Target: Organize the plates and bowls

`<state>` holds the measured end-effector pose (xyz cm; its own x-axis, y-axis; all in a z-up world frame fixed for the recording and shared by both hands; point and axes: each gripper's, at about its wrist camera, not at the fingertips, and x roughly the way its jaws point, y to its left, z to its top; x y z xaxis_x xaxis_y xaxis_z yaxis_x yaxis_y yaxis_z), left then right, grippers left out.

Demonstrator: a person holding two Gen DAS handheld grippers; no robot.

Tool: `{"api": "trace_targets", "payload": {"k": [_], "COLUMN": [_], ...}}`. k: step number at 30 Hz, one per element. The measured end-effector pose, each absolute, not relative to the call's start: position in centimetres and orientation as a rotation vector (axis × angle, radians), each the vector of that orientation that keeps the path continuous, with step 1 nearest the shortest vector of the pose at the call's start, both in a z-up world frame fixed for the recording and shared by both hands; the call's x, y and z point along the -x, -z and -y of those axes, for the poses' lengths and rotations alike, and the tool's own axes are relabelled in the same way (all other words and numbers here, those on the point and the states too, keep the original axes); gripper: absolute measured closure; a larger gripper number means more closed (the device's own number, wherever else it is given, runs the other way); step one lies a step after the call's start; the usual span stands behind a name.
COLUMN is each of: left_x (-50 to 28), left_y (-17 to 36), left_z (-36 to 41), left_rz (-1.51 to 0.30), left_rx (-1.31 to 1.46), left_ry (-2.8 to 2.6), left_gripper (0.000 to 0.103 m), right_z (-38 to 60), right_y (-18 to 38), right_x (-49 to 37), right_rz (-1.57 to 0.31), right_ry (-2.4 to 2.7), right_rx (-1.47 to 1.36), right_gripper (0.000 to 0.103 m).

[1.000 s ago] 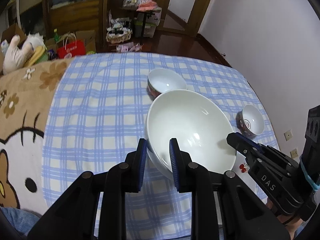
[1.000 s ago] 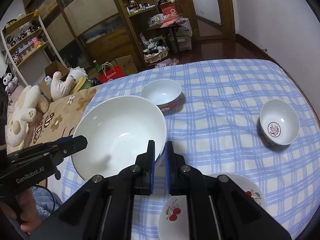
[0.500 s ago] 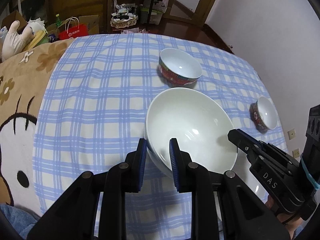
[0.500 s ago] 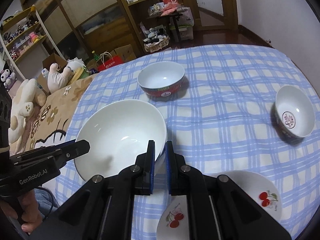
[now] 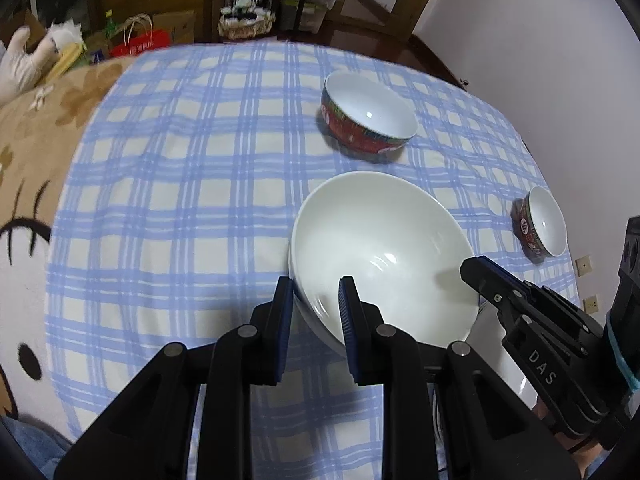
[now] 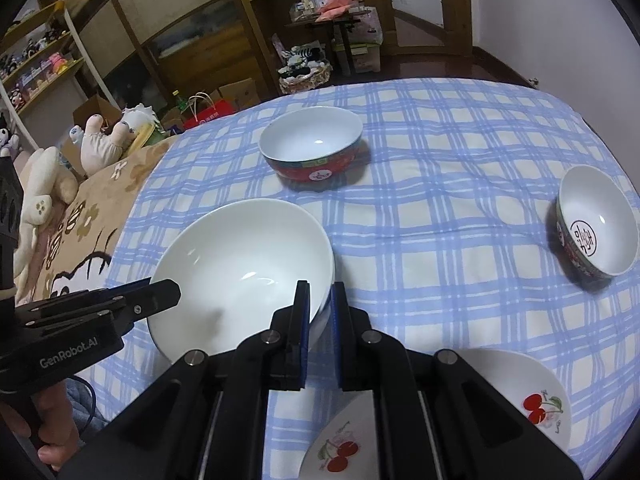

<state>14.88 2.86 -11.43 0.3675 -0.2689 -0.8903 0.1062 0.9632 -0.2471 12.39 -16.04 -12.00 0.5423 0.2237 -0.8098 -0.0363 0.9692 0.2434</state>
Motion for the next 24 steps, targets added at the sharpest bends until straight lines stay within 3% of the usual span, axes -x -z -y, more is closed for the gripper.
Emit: {"api": "trace_targets", "payload": {"k": [24], "left_x": [-14.9], "left_y": [13.0], "left_z": [-3.7], "left_rz": [-1.222], "left_rx": [0.186], "left_ry": [0.201], "left_gripper": [0.081], "right_z": [14.8], "right_y": [12.7], "right_x": [-11.9], "right_rz": [-1.032], "right_ry": [-0.149], "right_rx": [-0.203], "right_gripper": [0.092]}}
